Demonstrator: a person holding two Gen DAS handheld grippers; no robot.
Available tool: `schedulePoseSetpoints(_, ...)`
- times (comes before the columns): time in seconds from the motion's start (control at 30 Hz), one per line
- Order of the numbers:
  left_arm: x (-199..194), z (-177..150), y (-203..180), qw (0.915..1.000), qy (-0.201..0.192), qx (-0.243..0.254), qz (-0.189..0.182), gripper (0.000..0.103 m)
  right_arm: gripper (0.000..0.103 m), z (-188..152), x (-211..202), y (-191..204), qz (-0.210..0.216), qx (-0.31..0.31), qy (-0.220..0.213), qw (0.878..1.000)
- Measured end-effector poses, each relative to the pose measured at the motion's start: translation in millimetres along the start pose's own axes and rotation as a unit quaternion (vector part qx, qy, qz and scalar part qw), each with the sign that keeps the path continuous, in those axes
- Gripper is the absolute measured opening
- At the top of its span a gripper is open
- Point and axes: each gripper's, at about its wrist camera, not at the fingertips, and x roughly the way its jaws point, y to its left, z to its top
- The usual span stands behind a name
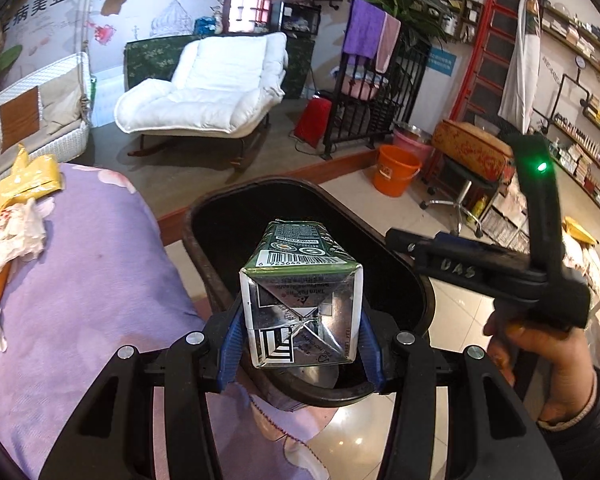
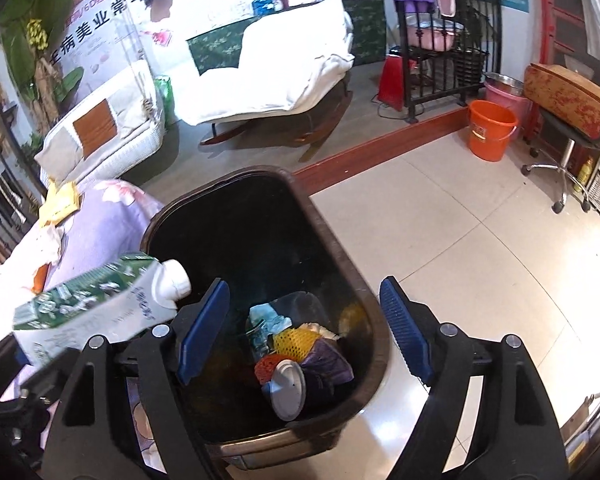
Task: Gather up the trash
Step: 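Lower the green milk carton into the bin and open the left tool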
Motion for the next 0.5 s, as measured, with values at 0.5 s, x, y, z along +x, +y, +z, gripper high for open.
schedulePoseSetpoints(0.5, 45, 5, -16, 0.9977, 0.063, 0.025, -0.004, 0.049, 0.082, 6, -7, -26, -0.015, 0.028, -0.015, 0.999)
